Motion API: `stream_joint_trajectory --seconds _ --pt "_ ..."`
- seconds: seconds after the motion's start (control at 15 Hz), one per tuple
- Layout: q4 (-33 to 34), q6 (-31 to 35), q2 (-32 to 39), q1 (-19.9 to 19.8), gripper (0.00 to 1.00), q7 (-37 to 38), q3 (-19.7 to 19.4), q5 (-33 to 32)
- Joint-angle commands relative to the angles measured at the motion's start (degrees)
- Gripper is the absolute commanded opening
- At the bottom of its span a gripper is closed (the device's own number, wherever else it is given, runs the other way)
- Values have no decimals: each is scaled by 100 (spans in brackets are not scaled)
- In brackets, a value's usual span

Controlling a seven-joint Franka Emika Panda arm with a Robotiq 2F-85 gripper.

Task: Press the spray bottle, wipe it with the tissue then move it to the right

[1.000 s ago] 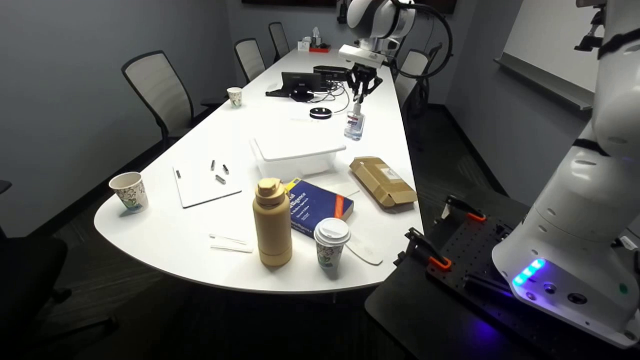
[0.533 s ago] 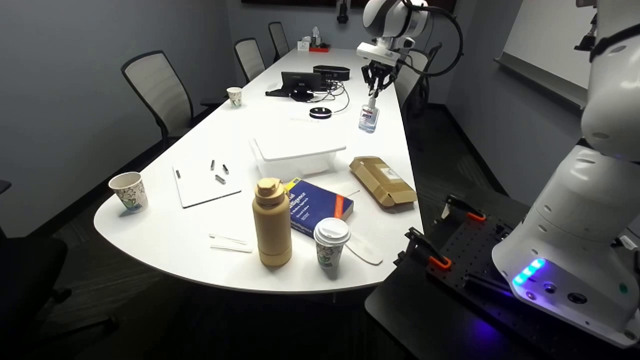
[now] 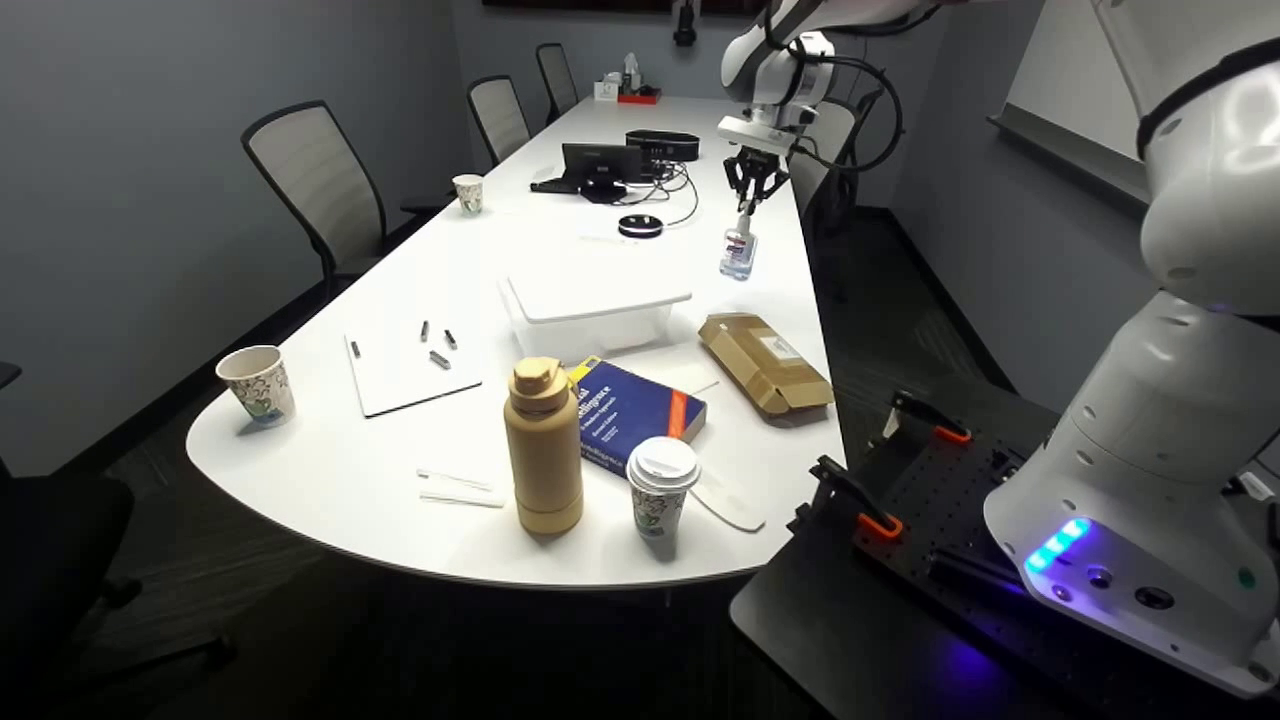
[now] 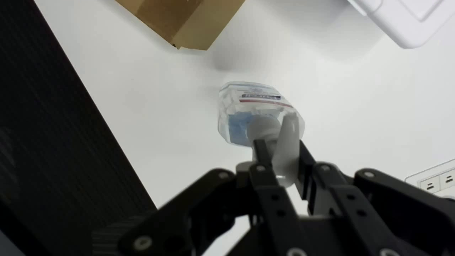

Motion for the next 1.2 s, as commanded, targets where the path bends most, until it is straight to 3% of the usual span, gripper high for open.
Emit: stream_joint_trajectory --seconds 0.0,0.27,0.33,0.4,0.87,1.13 --pt "1339 -679 830 -234 5 -111 112 106" --pt "2107 -1029 1378 -363 5 -89 168 64" --pt "2231 -1071 1466 -370 46 -74 163 42" --pt "2323 -1106 1531 -380 47 -74 169 35" --pt "2592 -1127 1612 -353 97 -96 175 14" --pt "2503 -1088 1443 -294 100 -168 195 5"
